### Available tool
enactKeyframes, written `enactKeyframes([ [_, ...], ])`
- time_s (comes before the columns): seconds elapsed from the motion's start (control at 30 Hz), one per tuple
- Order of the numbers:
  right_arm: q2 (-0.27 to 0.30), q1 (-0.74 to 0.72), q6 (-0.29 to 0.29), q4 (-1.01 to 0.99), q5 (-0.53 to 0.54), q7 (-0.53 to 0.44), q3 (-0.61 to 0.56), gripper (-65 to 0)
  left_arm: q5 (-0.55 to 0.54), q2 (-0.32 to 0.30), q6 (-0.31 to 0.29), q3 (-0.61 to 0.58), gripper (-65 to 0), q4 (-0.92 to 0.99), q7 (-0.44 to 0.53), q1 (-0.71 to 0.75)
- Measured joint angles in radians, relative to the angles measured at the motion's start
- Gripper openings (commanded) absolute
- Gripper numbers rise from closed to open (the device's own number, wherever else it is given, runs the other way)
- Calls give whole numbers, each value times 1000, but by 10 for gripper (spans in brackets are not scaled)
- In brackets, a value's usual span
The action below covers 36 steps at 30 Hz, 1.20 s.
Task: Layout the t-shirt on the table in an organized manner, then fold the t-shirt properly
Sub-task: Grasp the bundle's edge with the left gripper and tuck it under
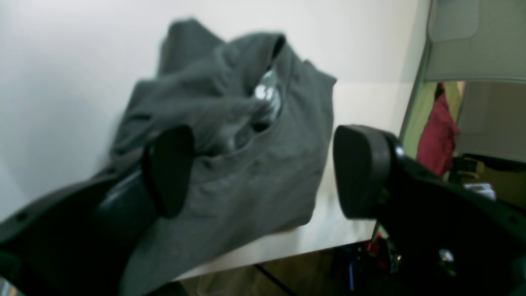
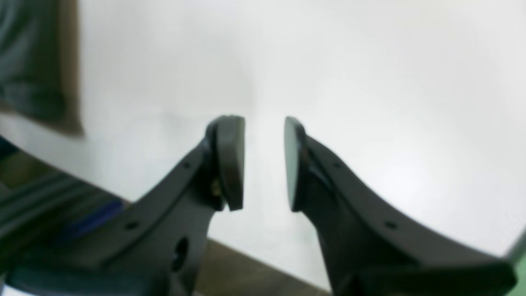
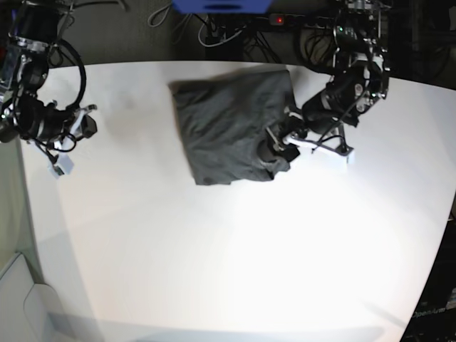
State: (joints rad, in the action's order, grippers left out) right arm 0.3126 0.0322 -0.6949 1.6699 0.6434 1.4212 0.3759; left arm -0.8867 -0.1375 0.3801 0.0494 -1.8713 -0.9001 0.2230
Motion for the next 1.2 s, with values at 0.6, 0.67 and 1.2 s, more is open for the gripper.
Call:
enactKeyframes([
  [0.6,-3,27,0,119,8,-11,-3,-506,4,-31,9,0,-132,5,-13,43],
  [0.67,-5,27,0,119,7,-11,-3,-506,6,-60,9,-1,-132,11,-15,30],
  [1.2,-38,29,0,118,8,-11,-2,-506,94,-79,22,-148,-130,129,-83,-85],
])
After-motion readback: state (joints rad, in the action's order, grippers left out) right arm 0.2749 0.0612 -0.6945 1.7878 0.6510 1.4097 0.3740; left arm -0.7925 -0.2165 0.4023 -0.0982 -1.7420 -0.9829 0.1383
